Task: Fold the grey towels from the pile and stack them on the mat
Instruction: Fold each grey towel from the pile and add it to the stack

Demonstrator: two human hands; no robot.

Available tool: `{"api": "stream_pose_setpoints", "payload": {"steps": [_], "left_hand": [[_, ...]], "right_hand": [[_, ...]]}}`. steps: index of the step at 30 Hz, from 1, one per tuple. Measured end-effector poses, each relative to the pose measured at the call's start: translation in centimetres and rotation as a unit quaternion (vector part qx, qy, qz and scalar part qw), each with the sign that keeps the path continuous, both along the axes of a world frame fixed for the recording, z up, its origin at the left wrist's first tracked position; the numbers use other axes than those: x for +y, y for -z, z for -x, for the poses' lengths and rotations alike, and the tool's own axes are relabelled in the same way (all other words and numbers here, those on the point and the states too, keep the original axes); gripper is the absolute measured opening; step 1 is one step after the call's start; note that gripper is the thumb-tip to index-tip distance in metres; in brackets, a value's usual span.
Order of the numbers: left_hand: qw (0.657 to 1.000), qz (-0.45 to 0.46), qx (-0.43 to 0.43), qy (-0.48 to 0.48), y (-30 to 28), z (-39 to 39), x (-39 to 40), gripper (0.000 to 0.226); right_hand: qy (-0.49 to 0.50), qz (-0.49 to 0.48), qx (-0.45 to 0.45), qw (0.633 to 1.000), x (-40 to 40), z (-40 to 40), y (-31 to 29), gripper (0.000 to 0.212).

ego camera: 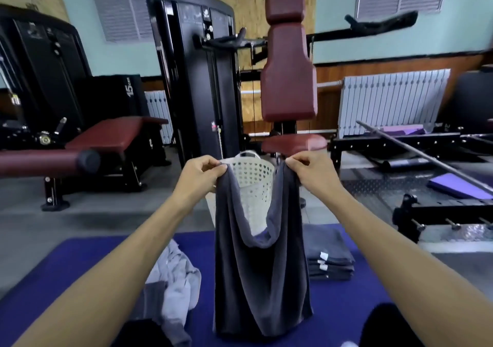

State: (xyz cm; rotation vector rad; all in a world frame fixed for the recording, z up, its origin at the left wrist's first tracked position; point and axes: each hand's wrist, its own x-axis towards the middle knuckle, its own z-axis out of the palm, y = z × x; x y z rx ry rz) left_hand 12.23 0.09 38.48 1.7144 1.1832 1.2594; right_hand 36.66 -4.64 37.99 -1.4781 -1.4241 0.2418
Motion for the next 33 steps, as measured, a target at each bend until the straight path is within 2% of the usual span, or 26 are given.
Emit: {"api": "stream_pose_setpoints", "payload": {"steps": [4,8,11,15,21,25,28,31,33], "left_hand": [[0.993,0.105,0.059,0.016,8.7,-0.2,1.4,0.016],[0.976,0.159,0.147,0.03,16.9,-0.4,4.0,0.016],[0.959,0.214,0.183,0.039,21.6,-0.7,6.3,0.016],[0.934,0.29,0.205,0.038,26.8,-1.1,10.6,0.012],[0.893,0.36,0.269,0.02,37.6,-0.1,17.4,0.011],[0.857,0.39,0.331,0.057,44.5,1.4,20.6,0.014],[0.859,0.394,0.322,0.062,48.1,2.7,23.2,0.014],[0.87,0.39,0.301,0.033,51.1,4.0,25.5,0.013],[0.876,0.391,0.282,0.001,53.0,4.4,26.6,0.014]], "right_hand": [[-0.034,0.114,0.009,0.993,1.5,-0.5,8.7,0.023],[-0.047,0.228,-0.004,0.972,3.1,-1.2,16.6,0.025],[-0.057,0.301,-0.03,0.951,5.0,-1.7,20.9,0.022],[-0.067,0.371,-0.009,0.926,9.2,-2.4,25.7,0.026],[-0.078,0.426,-0.048,0.9,16.1,-1.9,33.5,0.029],[-0.116,0.469,-0.068,0.873,19.3,-1.0,39.9,0.025],[-0.133,0.481,-0.076,0.863,21.6,-0.6,43.3,0.023],[-0.127,0.46,-0.05,0.877,23.4,-0.6,46.2,0.03],[-0.119,0.447,-0.031,0.886,24.1,-0.7,47.9,0.025]]}}
